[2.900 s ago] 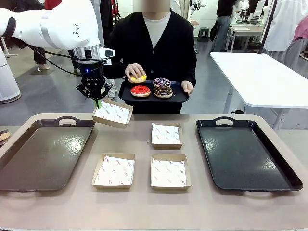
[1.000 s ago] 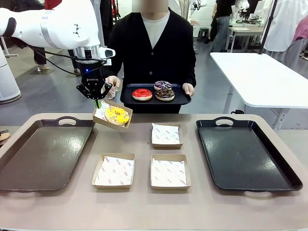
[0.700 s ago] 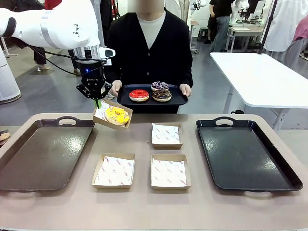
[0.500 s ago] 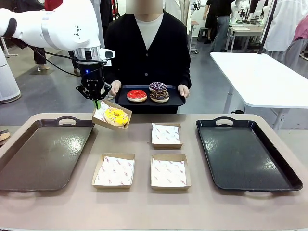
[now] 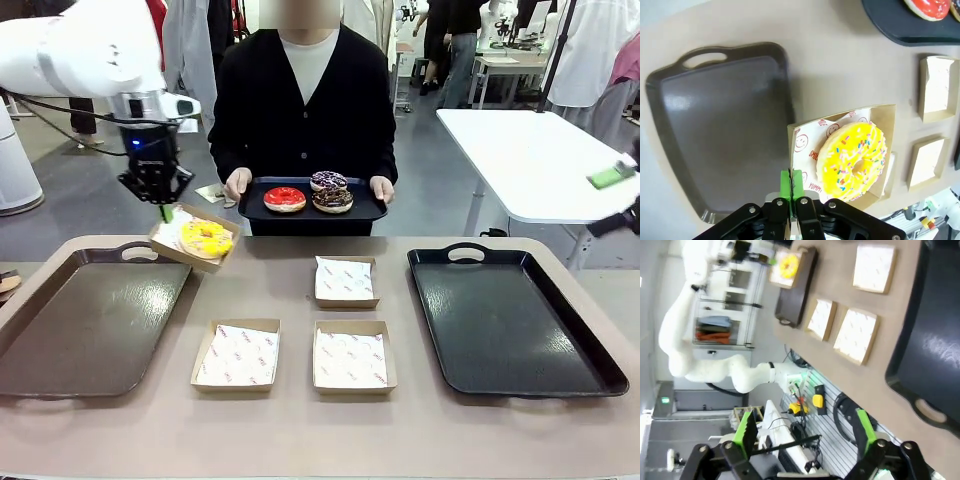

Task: Individually package the donuts and arrange them on the tray.
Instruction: Place the picked Paper togo box on the Handle tray while simultaneously picking up another Paper togo box from the table with the other hand.

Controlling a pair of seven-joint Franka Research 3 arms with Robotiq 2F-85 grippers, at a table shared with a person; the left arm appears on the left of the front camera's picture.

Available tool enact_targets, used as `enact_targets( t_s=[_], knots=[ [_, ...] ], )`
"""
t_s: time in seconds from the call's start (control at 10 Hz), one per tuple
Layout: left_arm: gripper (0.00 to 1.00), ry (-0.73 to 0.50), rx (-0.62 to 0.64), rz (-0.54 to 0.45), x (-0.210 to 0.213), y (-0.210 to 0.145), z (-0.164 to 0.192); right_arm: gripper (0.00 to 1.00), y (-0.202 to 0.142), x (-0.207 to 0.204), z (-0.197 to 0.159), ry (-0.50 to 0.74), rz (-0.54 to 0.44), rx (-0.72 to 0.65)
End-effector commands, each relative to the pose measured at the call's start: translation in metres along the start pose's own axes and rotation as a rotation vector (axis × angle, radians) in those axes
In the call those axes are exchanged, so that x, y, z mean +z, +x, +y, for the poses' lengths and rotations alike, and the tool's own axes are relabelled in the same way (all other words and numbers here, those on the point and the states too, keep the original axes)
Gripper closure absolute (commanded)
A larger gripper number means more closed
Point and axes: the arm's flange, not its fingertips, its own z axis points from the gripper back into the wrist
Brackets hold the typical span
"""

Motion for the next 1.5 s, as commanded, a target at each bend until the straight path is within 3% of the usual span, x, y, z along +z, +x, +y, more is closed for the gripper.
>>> enact_targets(
  t_s=[0.0, 0.3, 0.5, 0.8, 0.9, 1.0, 1.1, 1.4],
  knots=[
    [0.99, -0.04, 0.019, -0.049, 0.001, -0.025, 0.037, 0.0, 0.049, -0.012, 0.016, -0.126, 0.058, -0.056],
    [0.99, -0.047, 0.017, -0.071, -0.013, -0.036, 0.071, 0.0, 0.115, -0.07, 0.033, -0.359, 0.098, -0.077],
    [0.99, -0.056, 0.025, -0.072, -0.021, -0.043, 0.082, 0.0, 0.148, -0.122, 0.036, -0.451, 0.135, -0.091],
    [0.99, -0.076, 0.044, -0.102, -0.02, -0.055, 0.094, 0.0, 0.178, -0.202, 0.02, -0.6, 0.122, -0.052],
    [0.99, -0.031, 0.056, -0.056, -0.024, -0.041, 0.084, 0.0, 0.183, -0.218, 0.008, -0.63, 0.147, -0.06],
    [0.99, -0.031, 0.056, -0.056, -0.024, -0.041, 0.084, 0.0, 0.181, -0.231, 0.005, -0.628, 0.181, -0.066],
    [0.99, -0.031, 0.056, -0.056, -0.024, -0.041, 0.084, 0.0, 0.171, -0.215, 0.014, -0.572, 0.146, -0.03],
    [0.99, -0.031, 0.056, -0.056, -0.024, -0.041, 0.084, 0.0, 0.171, -0.215, 0.014, -0.572, 0.146, -0.03]
  ],
)
